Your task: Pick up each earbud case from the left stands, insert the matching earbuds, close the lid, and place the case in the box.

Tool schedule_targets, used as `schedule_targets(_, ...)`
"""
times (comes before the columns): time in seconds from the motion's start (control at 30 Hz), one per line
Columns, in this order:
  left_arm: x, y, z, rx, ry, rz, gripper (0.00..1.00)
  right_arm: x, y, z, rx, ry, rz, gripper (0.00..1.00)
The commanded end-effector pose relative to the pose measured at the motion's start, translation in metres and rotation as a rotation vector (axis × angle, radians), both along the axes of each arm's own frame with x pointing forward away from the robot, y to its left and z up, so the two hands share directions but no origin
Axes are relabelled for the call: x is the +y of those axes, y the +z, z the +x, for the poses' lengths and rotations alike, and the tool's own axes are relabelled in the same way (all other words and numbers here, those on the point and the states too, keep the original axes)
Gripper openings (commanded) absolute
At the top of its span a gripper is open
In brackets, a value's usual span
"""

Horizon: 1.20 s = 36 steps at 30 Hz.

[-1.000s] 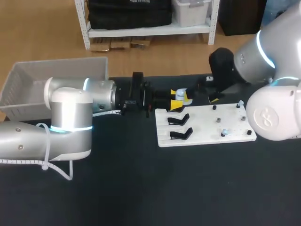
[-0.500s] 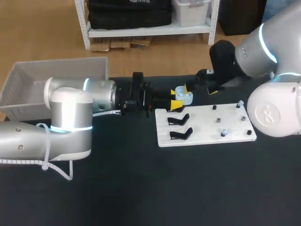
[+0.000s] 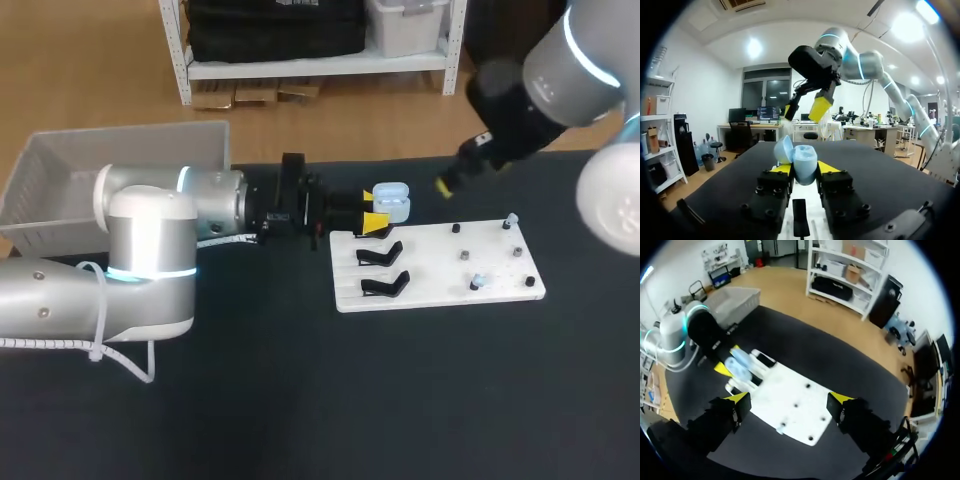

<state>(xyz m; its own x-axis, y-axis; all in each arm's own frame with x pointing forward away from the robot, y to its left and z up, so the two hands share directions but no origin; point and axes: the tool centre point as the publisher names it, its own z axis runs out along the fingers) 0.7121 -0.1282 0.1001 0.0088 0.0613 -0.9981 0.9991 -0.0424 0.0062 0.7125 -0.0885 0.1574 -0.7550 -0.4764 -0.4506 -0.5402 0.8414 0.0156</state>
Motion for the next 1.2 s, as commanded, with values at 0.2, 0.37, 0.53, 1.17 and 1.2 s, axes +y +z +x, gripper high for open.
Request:
schedule_targets(0.2, 0.0, -0.001, 0.0, -0.003, 0.003, -0.004, 0.0, -0.039, -0.025, 0.001, 0.114, -0.168, -0.195, 1.0)
schedule_targets(0.37, 0.0, -0.001, 0.0, -0.003, 0.003, -0.004, 0.0, -0.049, -0.05, 0.009, 0.168, -0.188, -0.219, 1.0)
schedule_targets(0.53, 0.0, -0.001, 0.0, -0.003, 0.003, -0.004, 0.0, -0.055, -0.068, 0.02, 0.185, -0.192, -0.233, 1.0)
schedule_targets(1.17, 0.0, -0.001, 0.0, -0.003, 0.003, -0.004, 0.0, -0.075, -0.097, 0.046, 0.198, -0.195, -0.183, 1.0)
schedule_targets(1.2, 0.0, -0.001, 0.0, -0.003, 0.003, -0.004, 0.0, -0.075, -0.097, 0.046, 0.197, -0.195, -0.182, 1.0)
